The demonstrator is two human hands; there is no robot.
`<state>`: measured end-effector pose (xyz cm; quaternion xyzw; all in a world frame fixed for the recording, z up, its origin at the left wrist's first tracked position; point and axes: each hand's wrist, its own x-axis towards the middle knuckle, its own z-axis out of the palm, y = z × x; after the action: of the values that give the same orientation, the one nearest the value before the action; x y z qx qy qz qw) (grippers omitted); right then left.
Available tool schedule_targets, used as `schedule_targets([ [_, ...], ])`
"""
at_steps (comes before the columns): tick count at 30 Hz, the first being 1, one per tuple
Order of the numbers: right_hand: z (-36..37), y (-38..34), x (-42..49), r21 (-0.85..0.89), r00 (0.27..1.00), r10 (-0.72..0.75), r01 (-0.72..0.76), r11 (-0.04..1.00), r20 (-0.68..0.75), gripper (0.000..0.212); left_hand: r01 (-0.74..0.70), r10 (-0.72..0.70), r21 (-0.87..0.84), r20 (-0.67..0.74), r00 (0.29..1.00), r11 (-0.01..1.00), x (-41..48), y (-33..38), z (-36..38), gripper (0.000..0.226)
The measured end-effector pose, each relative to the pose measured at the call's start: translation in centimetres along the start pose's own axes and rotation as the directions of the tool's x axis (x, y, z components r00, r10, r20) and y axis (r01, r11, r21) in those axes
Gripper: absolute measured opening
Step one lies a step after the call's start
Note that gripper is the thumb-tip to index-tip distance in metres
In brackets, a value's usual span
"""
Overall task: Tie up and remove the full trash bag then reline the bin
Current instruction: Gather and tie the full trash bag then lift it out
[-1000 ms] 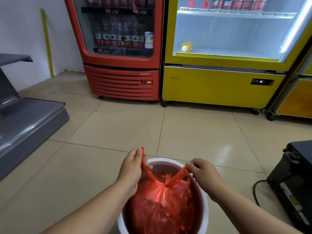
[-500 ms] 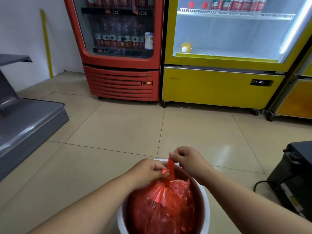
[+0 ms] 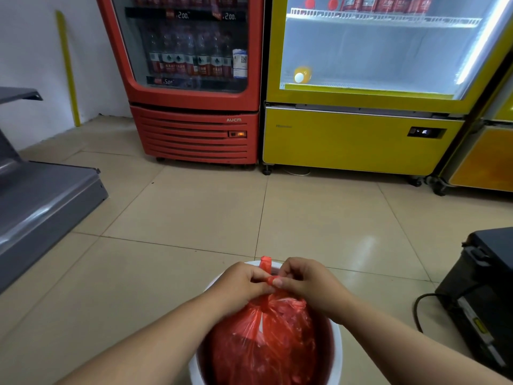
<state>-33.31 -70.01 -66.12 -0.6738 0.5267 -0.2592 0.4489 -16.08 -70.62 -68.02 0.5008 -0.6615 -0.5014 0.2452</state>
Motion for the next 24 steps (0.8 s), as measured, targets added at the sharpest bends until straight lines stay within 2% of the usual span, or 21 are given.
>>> schedule_targets([
  [1,0.0,0.1,0.1,0.049,1.0,0.016,-0.015,0.999,-0.017,0.021,0.008,-0.007,-0.012,0.015,1.0,1.0,0.0,-0.1,-0.1,0.027],
  [4,-0.4,0.6,0.7,0.264,0.991,0.114,-0.093,0.96,-0.067,0.023,0.013,-0.01,-0.063,0.051,0.999,0.998,-0.2,-0.6,-0.2,0.019],
  [8,-0.7,1.1,1.1,0.445,0.97,0.238,-0.192,0.874,-0.049,0.024,0.011,-0.005,-0.127,0.048,0.999,0.992,-0.6,-1.4,-0.1,0.035],
  [12,0.2,1.1,1.2,0.621,0.946,0.316,-0.206,0.756,-0.071,0.025,-0.046,0.045,-0.035,-0.052,0.998,0.998,-0.6,-1.6,-0.1,0.047],
  [13,0.5,1.0,0.9,0.601,0.948,0.304,-0.191,0.776,-0.091,0.026,-0.059,0.057,-0.019,-0.096,0.994,0.998,-0.5,-1.7,0.0,0.043],
  [14,0.7,1.1,0.6,0.512,0.953,0.282,-0.189,0.838,-0.11,0.026,-0.059,0.056,-0.025,-0.137,0.989,0.998,-0.5,-1.8,0.0,0.038],
  [16,1.3,1.2,-0.2,0.187,0.97,0.225,-0.205,0.961,-0.091,0.021,-0.034,0.019,-0.076,-0.198,0.98,0.997,-0.4,-2.0,0.1,0.032],
  [17,1.6,1.2,-0.5,0.037,0.977,0.205,-0.203,0.978,-0.06,0.017,-0.019,-0.005,-0.106,-0.22,0.975,0.994,-0.4,-1.9,0.2,0.032],
  [19,2.5,1.1,-0.6,-0.154,0.985,0.172,-0.171,0.973,-0.01,0.01,0.007,-0.045,-0.164,-0.231,0.972,0.986,-0.3,-1.7,0.4,0.033],
  [22,3.7,0.7,-0.1,-0.249,0.994,0.108,-0.107,0.963,-0.008,0.005,0.0,-0.051,-0.19,-0.259,0.964,0.982,0.0,-1.5,0.5,0.034],
  [24,4.0,0.7,0.2,-0.261,0.994,0.105,-0.113,0.959,-0.044,0.018,-0.009,-0.047,-0.179,-0.306,0.951,0.984,0.3,-1.7,0.5,0.032],
])
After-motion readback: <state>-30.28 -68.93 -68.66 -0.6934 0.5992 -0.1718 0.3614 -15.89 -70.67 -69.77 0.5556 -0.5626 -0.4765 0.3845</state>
